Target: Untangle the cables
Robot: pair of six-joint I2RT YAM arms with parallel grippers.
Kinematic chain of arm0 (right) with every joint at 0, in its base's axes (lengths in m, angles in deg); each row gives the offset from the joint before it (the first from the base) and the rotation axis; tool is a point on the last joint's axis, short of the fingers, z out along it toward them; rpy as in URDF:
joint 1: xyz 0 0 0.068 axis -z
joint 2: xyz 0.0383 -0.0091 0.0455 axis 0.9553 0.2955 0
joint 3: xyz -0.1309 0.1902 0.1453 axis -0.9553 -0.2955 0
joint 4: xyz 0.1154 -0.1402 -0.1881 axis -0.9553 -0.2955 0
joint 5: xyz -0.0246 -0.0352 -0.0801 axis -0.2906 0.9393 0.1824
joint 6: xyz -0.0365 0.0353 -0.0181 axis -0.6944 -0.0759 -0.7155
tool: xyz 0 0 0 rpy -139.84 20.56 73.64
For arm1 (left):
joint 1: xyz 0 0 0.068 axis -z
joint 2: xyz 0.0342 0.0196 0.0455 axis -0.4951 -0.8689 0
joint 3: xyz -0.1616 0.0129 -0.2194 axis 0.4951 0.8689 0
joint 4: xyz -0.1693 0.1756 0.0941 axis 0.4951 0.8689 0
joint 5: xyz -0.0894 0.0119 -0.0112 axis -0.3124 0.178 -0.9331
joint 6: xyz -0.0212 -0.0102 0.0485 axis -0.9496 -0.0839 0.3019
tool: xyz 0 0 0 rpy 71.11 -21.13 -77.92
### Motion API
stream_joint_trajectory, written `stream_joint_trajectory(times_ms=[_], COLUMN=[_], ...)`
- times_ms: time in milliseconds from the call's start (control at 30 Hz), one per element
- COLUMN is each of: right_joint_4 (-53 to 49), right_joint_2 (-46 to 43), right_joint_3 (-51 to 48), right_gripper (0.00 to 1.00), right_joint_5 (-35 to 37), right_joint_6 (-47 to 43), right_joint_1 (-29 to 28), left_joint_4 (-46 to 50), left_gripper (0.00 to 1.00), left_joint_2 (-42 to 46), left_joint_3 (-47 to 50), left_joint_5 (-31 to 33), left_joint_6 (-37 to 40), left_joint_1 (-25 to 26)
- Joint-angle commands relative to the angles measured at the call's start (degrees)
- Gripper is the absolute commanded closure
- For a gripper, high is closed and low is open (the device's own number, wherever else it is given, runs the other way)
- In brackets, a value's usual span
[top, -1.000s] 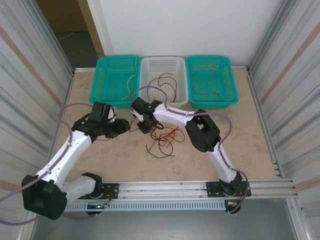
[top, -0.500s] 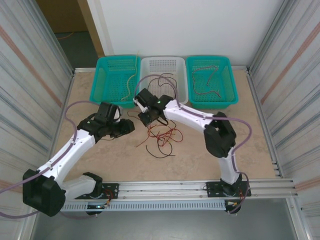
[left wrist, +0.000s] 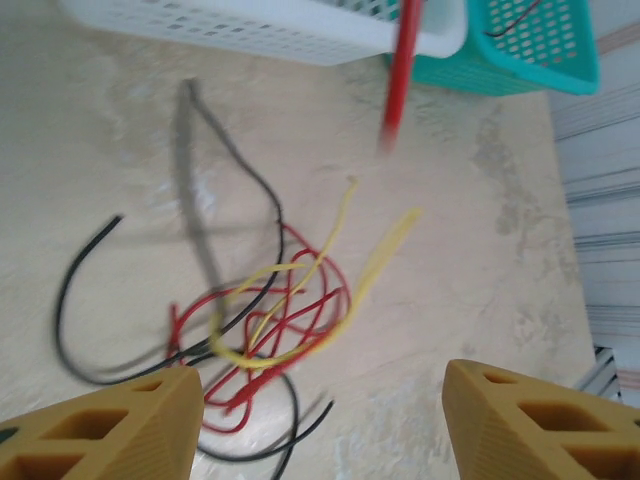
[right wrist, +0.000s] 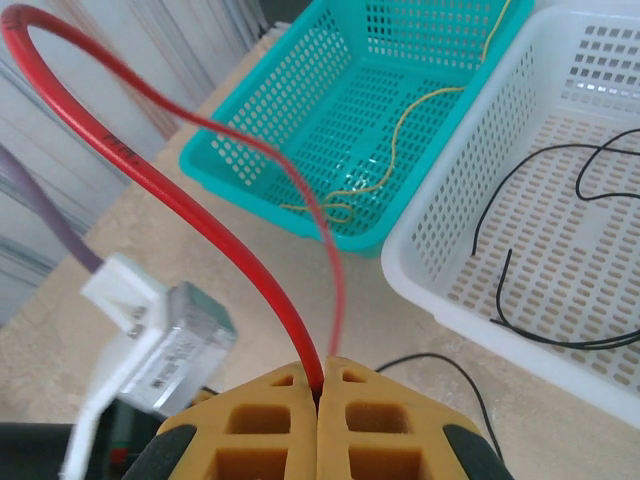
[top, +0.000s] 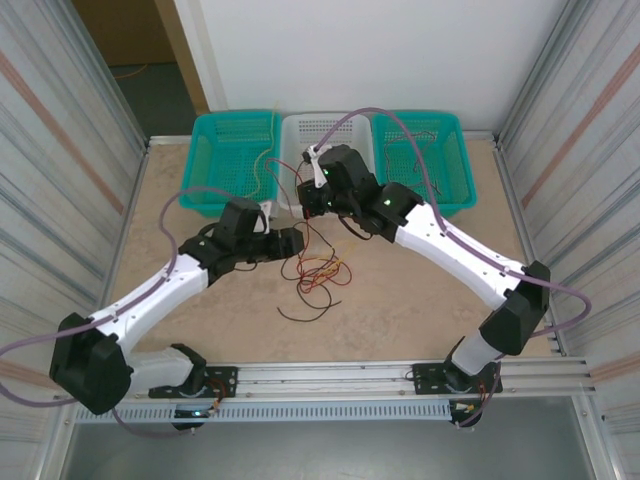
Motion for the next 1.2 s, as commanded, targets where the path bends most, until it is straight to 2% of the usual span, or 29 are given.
stream_joint_trajectory(times_ms=[0, 100, 167, 367, 533, 767, 867, 1067, 1167], right_joint_4=[1.68, 1.25, 0.13, -6.2, -10.05, -17.44, -19.49, -21.45, -20.48], right_joint_2=[-3.37, -5.53, -6.79, -6.84, -1.08, 13.88, 18.49, 20.9, 18.64], right_joint_3=[-0.33, 0.76, 1.97, 7.26, 12.76, 25.5, 28.34, 27.79, 24.2], right_gripper=[1.0, 1.0, 1.0, 1.0, 1.0, 1.0, 0.89, 0.43, 0.37], right_joint_5=[0.33, 2.18, 2.9, 1.09, -2.95, -6.14, -5.7, -5.35, -5.61], right_joint_6=[2.73, 2.8, 2.78, 3.66, 4.52, 5.54, 5.75, 6.34, 6.44], right_joint_1=[-0.14, 0.57, 2.54, 16.17, 29.26, 40.74, 43.17, 45.09, 44.74], left_joint_4=[-5.03, -3.29, -1.87, 4.15, 5.81, 10.07, 11.88, 15.21, 15.6], left_gripper=[0.42, 0.48, 0.48, 0.4, 0.39, 0.39, 0.38, 0.36, 0.36], left_joint_2=[-4.51, -9.57, -11.95, -14.28, -12.4, -11.62, -11.31, -11.98, -12.57], left_joint_3=[-2.26, -3.71, -4.67, -7.22, -7.2, -8.54, -8.67, -8.98, -8.89], left_joint_5=[-0.54, -0.12, 0.61, 6.41, 9.26, 11.77, 13.42, 13.68, 13.0], left_joint_6=[-0.4, -0.82, 0.13, 3.11, 4.37, 7.6, 8.54, 9.48, 9.74], left_joint_1=[0.62, 1.17, 2.24, 5.58, 5.51, 4.63, 3.74, 0.74, -0.67])
